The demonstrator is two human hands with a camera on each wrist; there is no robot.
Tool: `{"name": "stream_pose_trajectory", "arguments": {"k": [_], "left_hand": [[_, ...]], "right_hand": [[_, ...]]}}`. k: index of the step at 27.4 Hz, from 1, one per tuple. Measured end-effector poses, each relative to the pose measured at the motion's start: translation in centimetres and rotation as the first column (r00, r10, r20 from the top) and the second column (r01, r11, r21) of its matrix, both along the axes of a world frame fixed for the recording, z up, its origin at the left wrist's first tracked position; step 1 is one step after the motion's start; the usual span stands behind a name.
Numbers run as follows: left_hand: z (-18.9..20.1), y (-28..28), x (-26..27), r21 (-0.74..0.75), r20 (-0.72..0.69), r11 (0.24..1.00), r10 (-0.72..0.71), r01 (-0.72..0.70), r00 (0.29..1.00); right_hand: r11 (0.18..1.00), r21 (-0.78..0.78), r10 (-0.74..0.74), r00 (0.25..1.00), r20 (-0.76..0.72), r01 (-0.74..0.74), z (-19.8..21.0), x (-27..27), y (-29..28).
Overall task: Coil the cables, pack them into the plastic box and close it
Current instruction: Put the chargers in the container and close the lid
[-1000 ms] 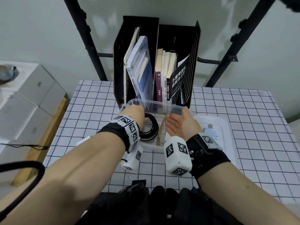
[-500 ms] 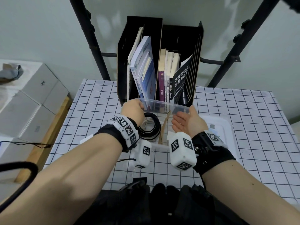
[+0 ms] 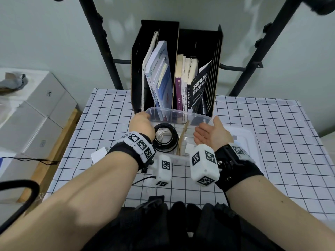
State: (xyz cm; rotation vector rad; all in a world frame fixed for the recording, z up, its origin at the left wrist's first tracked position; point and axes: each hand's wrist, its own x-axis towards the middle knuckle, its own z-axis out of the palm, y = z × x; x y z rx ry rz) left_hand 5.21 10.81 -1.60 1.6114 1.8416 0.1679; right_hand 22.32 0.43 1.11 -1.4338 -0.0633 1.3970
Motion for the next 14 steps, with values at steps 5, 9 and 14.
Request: {"name": "stream_pose_trajectory", "arguments": {"k": [5, 9, 14], "left_hand": [[0.3, -1.6, -0.1, 0.119, -0.02, 0.992, 0.04, -0.038, 0.999], [0.7, -2.7, -0.1, 0.119, -0.057, 0.993, 0.03, -0.023, 0.998], [2.1, -4.3, 0.5, 0.213, 0.071, 0.971, 0.093, -0.106, 0.993]], "right_hand": [[1.0, -0.004, -0.005, 1.0, 0.0, 0.005, 0.4, 0.0, -0.9], [1.0, -0.001, -0.023, 1.0, 0.003, 0.023, 0.7, -0.1, -1.5], [0.998, 0.005, -0.055, 0.998, 0.029, 0.055, 1.5, 0.0, -2.8]]}}
